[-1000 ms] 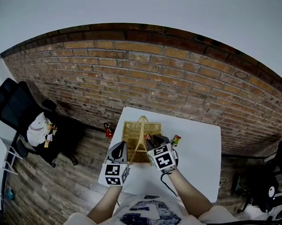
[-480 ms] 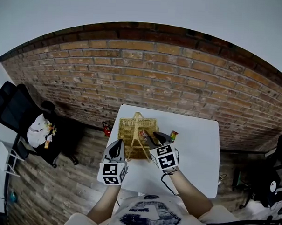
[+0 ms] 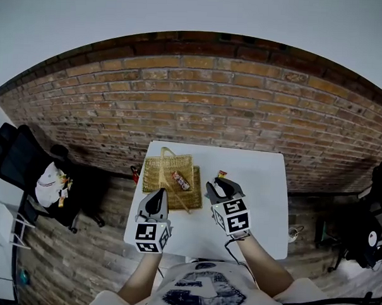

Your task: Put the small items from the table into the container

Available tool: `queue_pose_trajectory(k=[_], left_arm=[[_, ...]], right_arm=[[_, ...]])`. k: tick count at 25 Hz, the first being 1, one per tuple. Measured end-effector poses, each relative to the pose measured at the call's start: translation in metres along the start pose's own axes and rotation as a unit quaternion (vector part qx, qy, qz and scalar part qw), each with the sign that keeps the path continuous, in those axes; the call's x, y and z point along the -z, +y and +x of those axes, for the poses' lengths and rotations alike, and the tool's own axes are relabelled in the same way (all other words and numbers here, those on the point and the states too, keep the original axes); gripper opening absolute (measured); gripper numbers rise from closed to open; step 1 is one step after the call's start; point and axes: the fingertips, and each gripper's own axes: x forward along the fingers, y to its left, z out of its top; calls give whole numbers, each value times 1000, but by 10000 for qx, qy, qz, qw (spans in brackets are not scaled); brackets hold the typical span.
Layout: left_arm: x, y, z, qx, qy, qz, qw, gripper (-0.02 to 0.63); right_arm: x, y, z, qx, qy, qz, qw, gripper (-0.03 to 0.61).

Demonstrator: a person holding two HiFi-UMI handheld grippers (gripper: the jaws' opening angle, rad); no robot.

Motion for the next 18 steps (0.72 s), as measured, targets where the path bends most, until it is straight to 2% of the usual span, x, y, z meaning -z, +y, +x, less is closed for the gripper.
queue_pose_trajectory(k=[7, 12, 18], left_arm=[[-12, -70, -6, 351, -37, 181, 9992, 48], [-16, -118, -7, 501, -103, 253, 9984, 48], [-16, -167, -18, 617, -170, 348, 9973, 48]], right_arm=[[16, -45, -69, 365, -272, 340, 9984, 121], [30, -71, -114, 551, -401, 392, 9969, 89], [46, -86, -157, 583, -614, 382, 9957, 47]])
